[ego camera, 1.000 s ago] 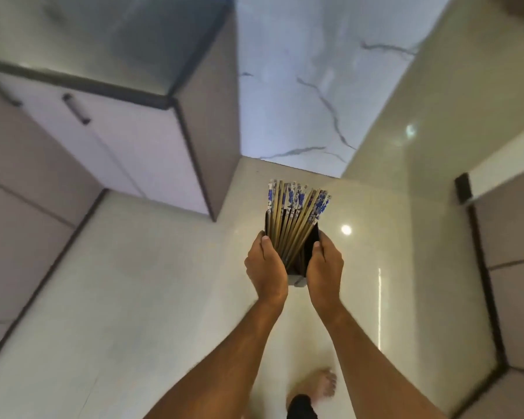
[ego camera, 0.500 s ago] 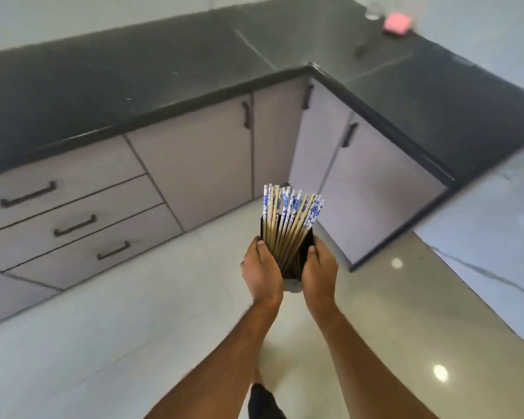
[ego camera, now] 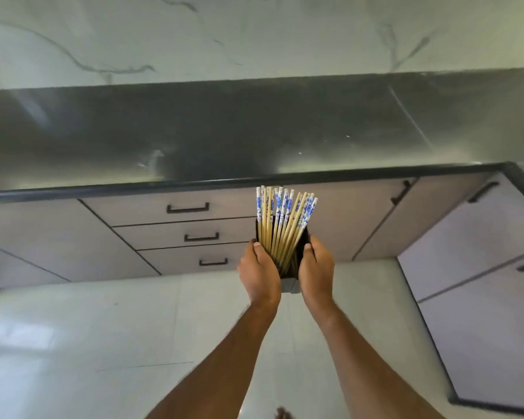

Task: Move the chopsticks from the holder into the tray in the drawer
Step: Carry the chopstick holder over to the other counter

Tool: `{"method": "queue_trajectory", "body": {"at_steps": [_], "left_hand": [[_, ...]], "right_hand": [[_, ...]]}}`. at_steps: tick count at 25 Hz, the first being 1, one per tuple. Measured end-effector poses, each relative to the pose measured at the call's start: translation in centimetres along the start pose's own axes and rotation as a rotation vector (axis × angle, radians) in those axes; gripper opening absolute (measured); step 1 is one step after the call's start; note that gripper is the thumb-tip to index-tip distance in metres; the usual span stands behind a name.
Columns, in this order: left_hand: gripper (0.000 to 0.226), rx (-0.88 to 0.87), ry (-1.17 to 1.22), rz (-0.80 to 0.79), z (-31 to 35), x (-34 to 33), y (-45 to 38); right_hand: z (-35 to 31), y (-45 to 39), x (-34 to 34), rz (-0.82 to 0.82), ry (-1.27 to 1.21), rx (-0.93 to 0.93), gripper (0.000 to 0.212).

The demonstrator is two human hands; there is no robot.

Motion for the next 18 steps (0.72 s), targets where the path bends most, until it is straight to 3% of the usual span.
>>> {"method": "queue_trajectory", "body": {"at_steps": [6,11,18], "left_hand": [[0.038,-0.028,0.068,0.140,7.1,6.6,-13.6],[0.039,-0.080,0.073,0.142,12.8,9.6,-24.2],[0.041,-0.039,-0.023,0.127,15.1,9.6,-35.6]], "right_hand": [[-9.8,-3.3,-14.2,-0.101,-0.018,0.086,0.034],[-17.4,-6.7,-23.4,-0.094,-0.042,0.154,0.035],[-20.1,-12.0,-32.8,-0.107,-0.019,0.113,0.036]]}}
Point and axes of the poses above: each hand's wrist, its own y-axis away from the middle knuckle, its own x-axis out of the back of the hand, z = x × y, the point moved 5 cm from there along -y, towards the middle knuckle, and after that the axes turned 6 degrees about z, right-handed, at the moved point
